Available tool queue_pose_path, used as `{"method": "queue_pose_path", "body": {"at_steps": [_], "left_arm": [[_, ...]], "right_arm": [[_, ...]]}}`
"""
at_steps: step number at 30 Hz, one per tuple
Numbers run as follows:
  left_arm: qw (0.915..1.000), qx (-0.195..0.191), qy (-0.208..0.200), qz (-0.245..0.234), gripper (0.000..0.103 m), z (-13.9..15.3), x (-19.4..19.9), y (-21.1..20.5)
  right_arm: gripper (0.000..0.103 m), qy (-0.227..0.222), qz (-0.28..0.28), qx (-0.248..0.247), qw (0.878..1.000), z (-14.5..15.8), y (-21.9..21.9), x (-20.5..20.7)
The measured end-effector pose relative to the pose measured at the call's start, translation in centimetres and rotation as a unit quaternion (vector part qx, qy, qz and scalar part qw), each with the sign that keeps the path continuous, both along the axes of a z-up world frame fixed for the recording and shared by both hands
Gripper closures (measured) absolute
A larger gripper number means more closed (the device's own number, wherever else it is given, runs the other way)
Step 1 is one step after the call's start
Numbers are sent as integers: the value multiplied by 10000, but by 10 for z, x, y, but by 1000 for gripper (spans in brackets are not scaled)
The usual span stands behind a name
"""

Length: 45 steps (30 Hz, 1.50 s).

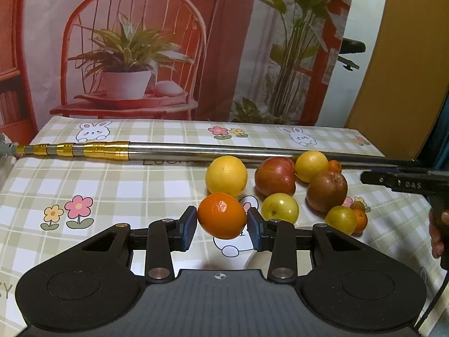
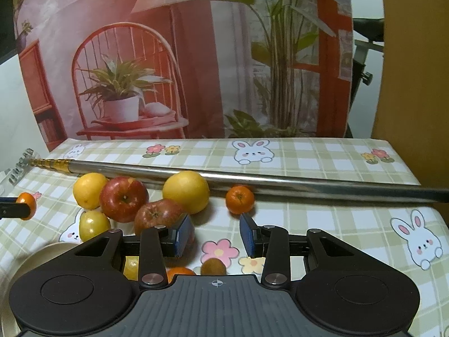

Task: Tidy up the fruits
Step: 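Grasp the red apple with the right tool while the left tool lifts the mandarin, then lower the mandarin onto the white plate and open the left tool while the right tool carries the apple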

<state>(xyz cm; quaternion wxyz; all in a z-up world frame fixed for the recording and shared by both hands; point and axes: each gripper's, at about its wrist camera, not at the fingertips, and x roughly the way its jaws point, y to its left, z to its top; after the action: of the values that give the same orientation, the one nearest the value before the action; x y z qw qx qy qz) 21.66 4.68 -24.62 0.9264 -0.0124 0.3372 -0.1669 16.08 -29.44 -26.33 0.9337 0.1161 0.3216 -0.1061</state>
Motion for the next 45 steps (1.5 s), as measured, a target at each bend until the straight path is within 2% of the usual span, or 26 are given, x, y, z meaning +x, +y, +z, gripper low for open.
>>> {"method": "queue_pose_path", "body": {"at_steps": [2,5,7,9,16,19,25,38,45], "left_arm": [[10000,6,-7,-40,62,1,-2,-2],[10000,12,-23,-80,62,1,-5,-3],[10000,9,-23,-95,62,1,-6,-3],[9999,-3,-8,-115,62,1,-6,-4],[9998,-45,39,-173,62,-2,-9,-6],[9998,-24,70,-189,62,-5,-10,-7],[9997,2,107,-204,62,-8,-10,-8],[9996,4,122,-238,62,-8,-12,-11],[9993,-54,178,-328,62,-9,-18,-14]], "right_arm": [[66,-16,100,40,9999,0,2,5],[54,-51,256,163,9995,-1,6,14],[43,-66,320,296,9990,-3,9,21],[41,-47,375,447,9983,-7,10,28],[39,242,491,843,9949,-25,15,52],[35,410,532,585,9960,-30,25,59],[39,594,542,333,9962,-38,33,65],[40,538,507,239,9970,-39,35,62],[40,258,454,100,9986,-22,35,46]]}}
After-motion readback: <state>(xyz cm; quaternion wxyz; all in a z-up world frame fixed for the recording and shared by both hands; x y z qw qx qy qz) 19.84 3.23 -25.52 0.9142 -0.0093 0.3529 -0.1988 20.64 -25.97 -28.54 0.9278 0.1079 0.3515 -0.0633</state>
